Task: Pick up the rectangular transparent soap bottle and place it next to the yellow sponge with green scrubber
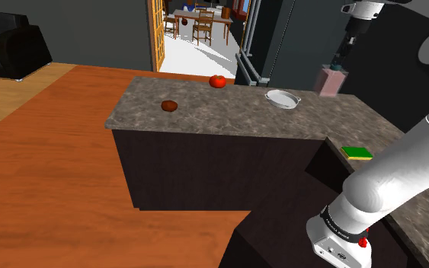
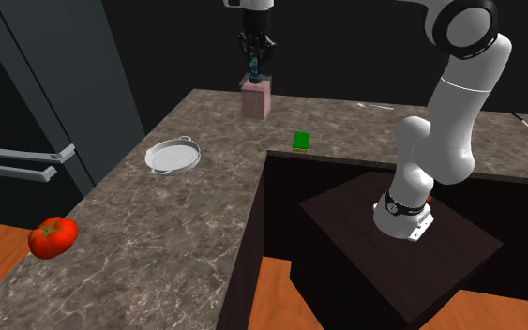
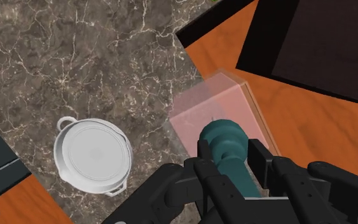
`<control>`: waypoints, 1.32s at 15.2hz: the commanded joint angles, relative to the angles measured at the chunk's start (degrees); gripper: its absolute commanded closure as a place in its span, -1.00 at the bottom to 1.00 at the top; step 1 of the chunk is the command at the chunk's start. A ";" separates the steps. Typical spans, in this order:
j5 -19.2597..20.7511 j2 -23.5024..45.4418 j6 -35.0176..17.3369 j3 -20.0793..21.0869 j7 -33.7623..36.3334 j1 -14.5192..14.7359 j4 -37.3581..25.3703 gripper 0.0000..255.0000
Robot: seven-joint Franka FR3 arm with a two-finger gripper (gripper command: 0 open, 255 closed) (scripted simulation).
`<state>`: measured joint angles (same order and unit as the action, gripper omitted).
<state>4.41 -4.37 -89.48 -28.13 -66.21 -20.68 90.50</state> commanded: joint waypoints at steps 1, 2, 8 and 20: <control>0.03 -0.14 0.04 -1.47 -2.80 -1.21 -0.10 1.00; -0.01 -0.10 0.00 -2.25 -4.21 -1.84 -0.17 1.00; -1.25 1.75 -0.07 -7.33 -13.27 -5.83 -2.12 1.00; -11.99 15.43 2.68 -17.16 -34.67 -18.99 -15.27 1.00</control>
<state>-6.07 9.27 -87.60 -44.70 -99.00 -38.10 77.34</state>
